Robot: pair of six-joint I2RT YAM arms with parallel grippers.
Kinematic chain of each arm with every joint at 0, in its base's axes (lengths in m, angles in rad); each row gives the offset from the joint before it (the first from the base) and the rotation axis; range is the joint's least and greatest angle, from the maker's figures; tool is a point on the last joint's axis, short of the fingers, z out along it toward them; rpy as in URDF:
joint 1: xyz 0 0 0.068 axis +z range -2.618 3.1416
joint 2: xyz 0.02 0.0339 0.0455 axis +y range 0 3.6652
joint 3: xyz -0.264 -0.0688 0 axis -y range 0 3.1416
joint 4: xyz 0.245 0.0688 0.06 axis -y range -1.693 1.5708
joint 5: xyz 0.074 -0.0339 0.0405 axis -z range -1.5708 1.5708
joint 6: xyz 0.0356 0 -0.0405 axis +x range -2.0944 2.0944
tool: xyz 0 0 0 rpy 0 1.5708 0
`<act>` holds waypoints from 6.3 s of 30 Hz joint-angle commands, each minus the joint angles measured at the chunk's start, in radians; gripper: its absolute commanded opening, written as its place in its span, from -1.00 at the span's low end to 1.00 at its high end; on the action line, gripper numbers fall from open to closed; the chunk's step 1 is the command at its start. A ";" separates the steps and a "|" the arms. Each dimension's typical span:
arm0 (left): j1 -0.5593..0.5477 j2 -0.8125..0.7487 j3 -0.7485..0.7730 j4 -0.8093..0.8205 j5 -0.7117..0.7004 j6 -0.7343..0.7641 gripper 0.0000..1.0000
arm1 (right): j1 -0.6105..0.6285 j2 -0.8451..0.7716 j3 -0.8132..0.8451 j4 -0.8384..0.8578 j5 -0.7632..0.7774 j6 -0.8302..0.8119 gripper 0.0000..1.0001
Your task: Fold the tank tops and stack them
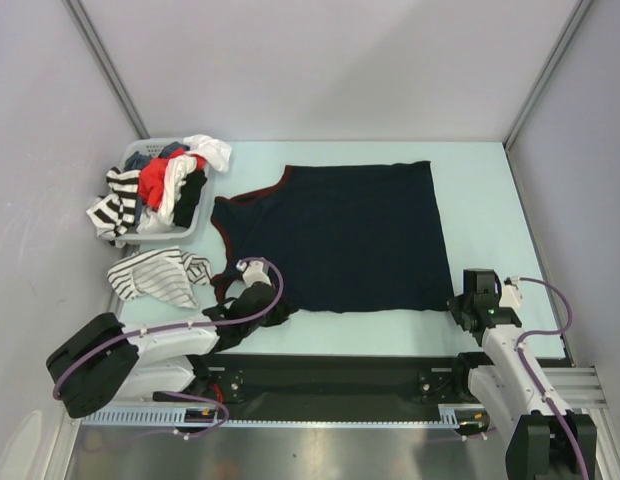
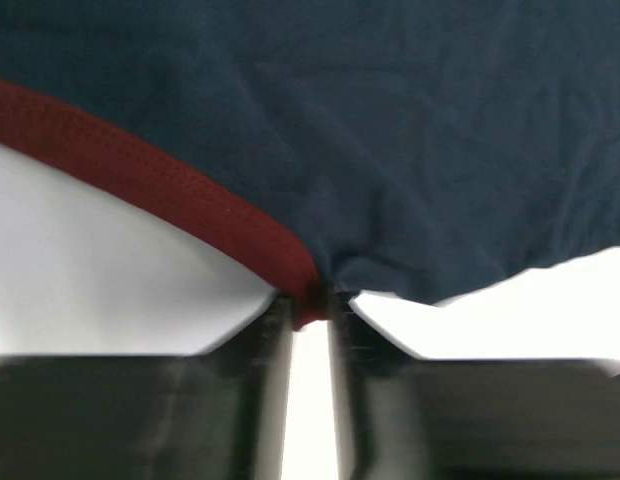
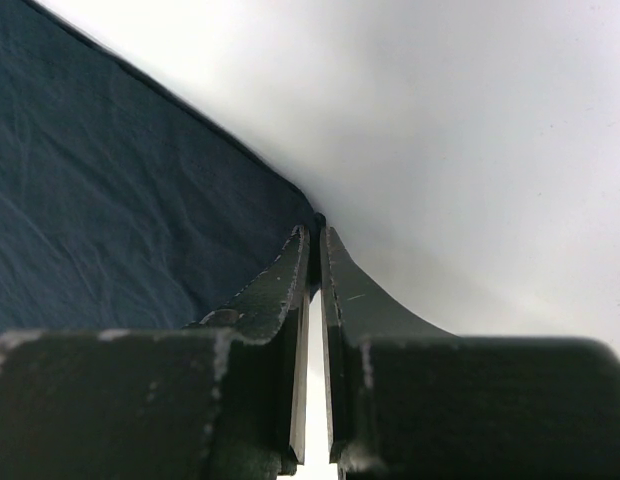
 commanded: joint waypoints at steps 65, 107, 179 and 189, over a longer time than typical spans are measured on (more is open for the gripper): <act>0.358 0.310 0.660 -0.442 0.235 0.413 -0.99 | -0.003 0.619 0.577 0.173 -0.003 -0.160 -1.00; 0.471 0.644 0.905 -0.431 0.287 0.464 -0.99 | -0.003 1.013 0.853 0.222 -0.003 -0.140 -0.96; 0.361 -0.049 0.442 -0.484 0.237 0.464 0.85 | -0.427 0.613 0.412 0.305 -0.123 -0.289 0.24; 0.444 -0.190 0.370 -0.451 0.192 0.352 0.89 | -0.131 0.444 0.462 0.263 -0.051 -0.499 0.68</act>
